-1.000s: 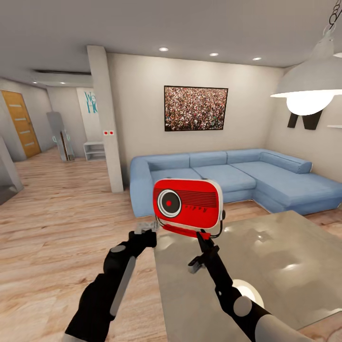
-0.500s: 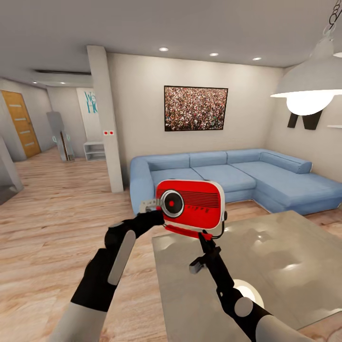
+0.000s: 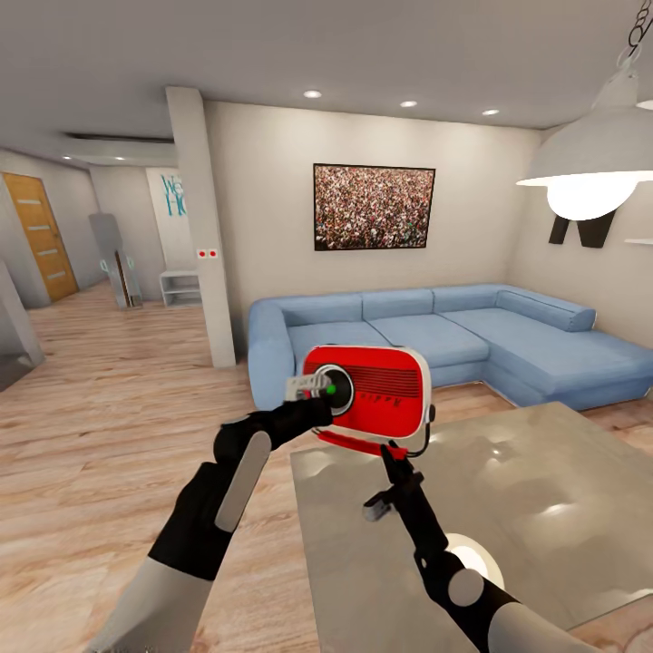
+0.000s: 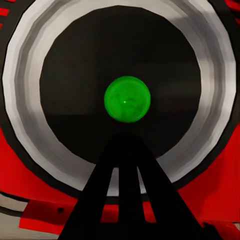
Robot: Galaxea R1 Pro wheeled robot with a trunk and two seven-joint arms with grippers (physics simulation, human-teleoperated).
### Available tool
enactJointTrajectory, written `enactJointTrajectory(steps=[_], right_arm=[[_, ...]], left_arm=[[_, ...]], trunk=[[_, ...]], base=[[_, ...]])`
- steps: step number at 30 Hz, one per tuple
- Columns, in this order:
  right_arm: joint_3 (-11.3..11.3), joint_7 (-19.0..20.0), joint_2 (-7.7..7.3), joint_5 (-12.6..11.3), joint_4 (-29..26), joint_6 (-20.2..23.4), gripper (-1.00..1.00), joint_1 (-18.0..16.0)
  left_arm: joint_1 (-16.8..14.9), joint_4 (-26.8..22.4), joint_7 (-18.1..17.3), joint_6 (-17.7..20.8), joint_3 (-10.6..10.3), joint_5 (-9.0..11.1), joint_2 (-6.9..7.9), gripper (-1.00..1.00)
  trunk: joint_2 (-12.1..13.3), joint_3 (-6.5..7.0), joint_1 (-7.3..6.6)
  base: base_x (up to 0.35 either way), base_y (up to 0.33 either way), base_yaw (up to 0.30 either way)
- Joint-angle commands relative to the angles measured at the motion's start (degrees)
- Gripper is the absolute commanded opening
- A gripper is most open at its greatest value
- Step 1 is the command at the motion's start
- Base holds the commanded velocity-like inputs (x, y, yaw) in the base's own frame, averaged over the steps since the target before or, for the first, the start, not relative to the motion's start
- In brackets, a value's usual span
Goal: Turn on the radio receiver that's on the table in the living room.
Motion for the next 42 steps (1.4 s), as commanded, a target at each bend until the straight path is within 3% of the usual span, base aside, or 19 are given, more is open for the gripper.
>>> enactJointTrajectory(steps=[1,10,16,20,23,26,27,30,34,37,39,42], right_arm=[[0.8,-1.9,0.03,0.6,-0.8,0.7,-1.0,0.0],[0.8,-1.9,0.04,0.5,-0.4,0.6,-1.0,0.0],[-0.4,-1.7,-0.03,-0.5,-0.3,0.2,-1.0,0.0],[-2.1,-1.7,-0.1,-4.1,-0.2,0.1,-1.0,0.0],[-2.4,-1.6,-0.13,-6.2,-0.2,0.1,-1.0,0.0],[-2.6,-1.5,-0.2,-7.1,-0.2,0.0,-1.0,0.0],[-2.6,-1.4,-0.32,-7.8,-0.2,0.0,-1.0,0.0],[-2.6,-1.3,-0.44,-11.2,-0.2,-0.9,-1.0,0.0],[-2.6,-1.2,-0.48,-17.5,-0.2,-5.6,-1.0,0.0],[-2.7,-1.0,-0.49,-20.9,-0.3,-9.6,-1.0,0.0],[-2.8,-0.2,-0.44,-23.7,-0.4,-14.1,-1.0,0.0],[-3.5,2.8,-0.41,-30.5,-0.6,-21.4,-1.0,0.0]], left_arm=[[-0.1,0.4,-0.2,0.0,0.0,0.1,-0.01,-1.0],[-1.2,1.2,-0.6,-0.6,0.2,-0.1,-0.01,-1.0],[-1.0,5.4,2.8,-0.6,1.9,-0.6,0.27,-1.0],[-0.9,12.4,4.5,-0.8,4.2,-0.5,7.99,-1.0],[-0.6,19.2,4.9,-1.6,6.8,-0.6,12.38,-1.0],[-0.4,27.7,5.2,-6.4,7.7,-0.7,16.56,-1.0],[-0.4,33.2,5.2,-9.9,7.8,-0.6,18.26,-1.0],[-0.4,45.0,5.0,-18.5,8.1,-0.5,20.03,-1.0],[-0.4,59.0,4.8,-29.9,7.9,-0.5,19.78,-1.0],[-0.4,70.3,4.7,-37.8,7.8,-0.6,17.87,-1.0],[-0.4,75.3,4.7,-41.5,7.7,-0.6,17.11,-1.0],[-0.2,80.0,4.7,-45.3,7.5,-2.6,16.23,-1.0]], trunk=[[0.0,0.01,0.0],[0.0,0.01,0.0],[0.0,0.01,0.0],[0.0,0.01,0.0],[0.0,0.01,0.0],[0.0,0.01,0.0],[0.0,0.01,0.0],[0.0,0.01,0.0],[0.0,0.01,0.0],[0.0,0.01,0.0],[0.0,0.01,0.0],[0.0,0.01,0.0]], base=[[0.0,0.0,0.0],[0.0,0.0,0.0],[0.0,0.0,0.0],[0.0,0.0,0.0],[0.0,0.0,0.0],[0.0,0.0,0.0],[0.0,0.0,0.0],[0.0,0.0,0.0],[0.0,0.0,0.0],[0.0,0.0,0.0],[0.0,0.0,0.0],[0.0,0.0,0.0]])
